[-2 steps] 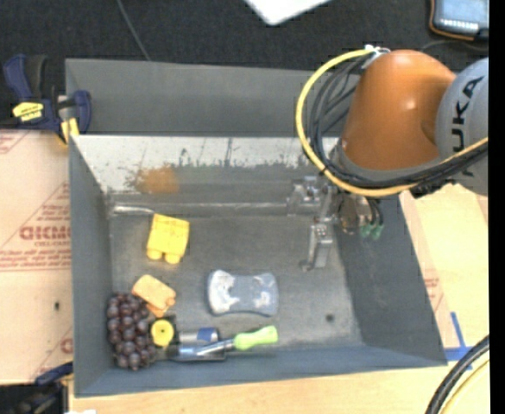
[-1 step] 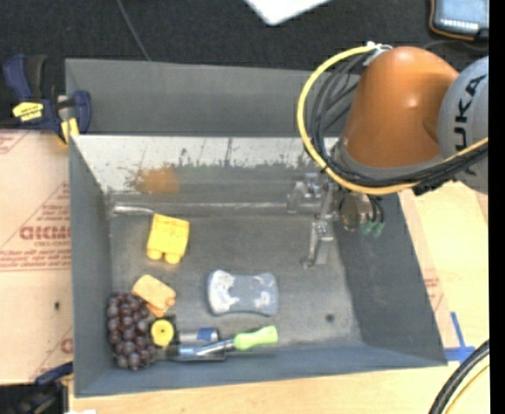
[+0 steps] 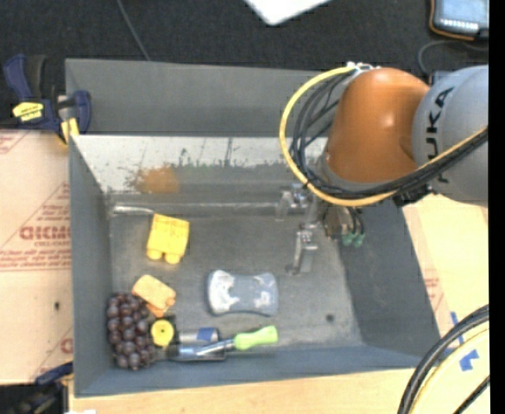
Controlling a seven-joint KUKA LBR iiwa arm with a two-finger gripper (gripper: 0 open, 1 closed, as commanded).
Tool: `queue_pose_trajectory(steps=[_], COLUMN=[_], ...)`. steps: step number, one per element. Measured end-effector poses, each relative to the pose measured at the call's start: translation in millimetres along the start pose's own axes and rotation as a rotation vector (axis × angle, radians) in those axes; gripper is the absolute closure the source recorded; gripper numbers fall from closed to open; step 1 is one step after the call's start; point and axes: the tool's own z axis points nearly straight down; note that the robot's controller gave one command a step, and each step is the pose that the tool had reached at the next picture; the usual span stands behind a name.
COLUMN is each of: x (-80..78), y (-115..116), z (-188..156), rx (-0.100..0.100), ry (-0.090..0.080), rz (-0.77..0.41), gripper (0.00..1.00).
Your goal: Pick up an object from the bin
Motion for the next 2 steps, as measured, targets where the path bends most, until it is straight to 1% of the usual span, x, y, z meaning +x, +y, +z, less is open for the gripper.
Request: queue_pose_trajectory(steps=[1, 2], x=[7.3, 17.7], y=[35.3, 38.0], z=[62.6, 110.7], rx=[0.001, -0.002], ry=[0.002, -0.002], rz=[-0.021, 0.038], gripper=[0.00, 0.00])
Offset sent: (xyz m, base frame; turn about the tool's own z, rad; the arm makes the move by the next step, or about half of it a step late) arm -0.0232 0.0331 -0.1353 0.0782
